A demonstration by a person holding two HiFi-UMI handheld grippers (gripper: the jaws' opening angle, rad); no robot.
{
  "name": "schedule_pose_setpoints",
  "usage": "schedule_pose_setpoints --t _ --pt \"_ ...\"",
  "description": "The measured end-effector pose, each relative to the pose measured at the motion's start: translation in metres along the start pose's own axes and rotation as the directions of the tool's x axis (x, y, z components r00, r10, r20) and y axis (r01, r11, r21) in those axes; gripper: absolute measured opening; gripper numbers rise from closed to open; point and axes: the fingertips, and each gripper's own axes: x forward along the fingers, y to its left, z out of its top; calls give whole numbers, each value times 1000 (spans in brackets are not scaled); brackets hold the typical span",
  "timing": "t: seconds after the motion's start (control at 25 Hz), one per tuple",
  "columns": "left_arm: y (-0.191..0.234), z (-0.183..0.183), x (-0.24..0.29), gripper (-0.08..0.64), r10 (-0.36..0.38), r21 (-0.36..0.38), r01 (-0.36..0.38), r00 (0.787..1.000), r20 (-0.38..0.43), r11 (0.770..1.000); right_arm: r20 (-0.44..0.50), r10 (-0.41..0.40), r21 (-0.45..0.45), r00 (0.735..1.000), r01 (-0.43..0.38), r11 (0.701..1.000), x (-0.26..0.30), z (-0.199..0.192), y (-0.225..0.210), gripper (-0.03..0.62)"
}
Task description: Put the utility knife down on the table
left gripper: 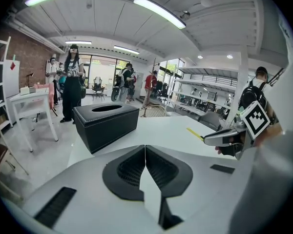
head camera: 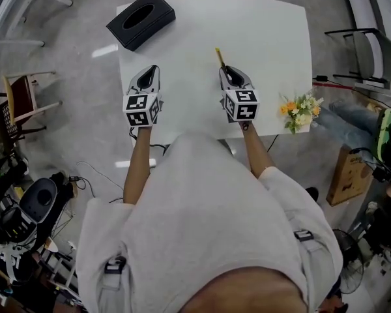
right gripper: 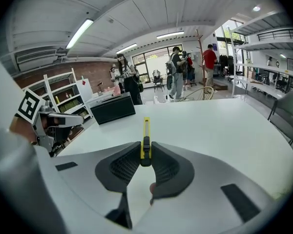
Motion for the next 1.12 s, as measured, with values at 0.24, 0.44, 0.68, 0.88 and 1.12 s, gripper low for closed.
schedule_pose_setpoints --t 0.24,0.44,0.68,0.88,1.12 --pt "-2 -11 0 21 -5 -11 5 1000 -13 1000 -38 -2 7 999 3 1000 5 -17 1 83" --pt "-5 -17 -4 21 -2 -22 1 1000 -14 1000 -71 3 -3 997 -4 1000 14 -26 3 83" --pt "-4 -15 -9 21 4 -30 -4 1000 -4 1000 -108 4 -24 994 -6 1000 29 -27 4 84" --pt "-2 -14 -11 21 11 -34 -11 1000 3 999 -139 -4 -52 990 -3 999 45 -24 2 84" --pt "2 -14 -12 21 12 -40 -12 1000 4 999 -194 -18 -77 981 3 997 64 -26 3 84"
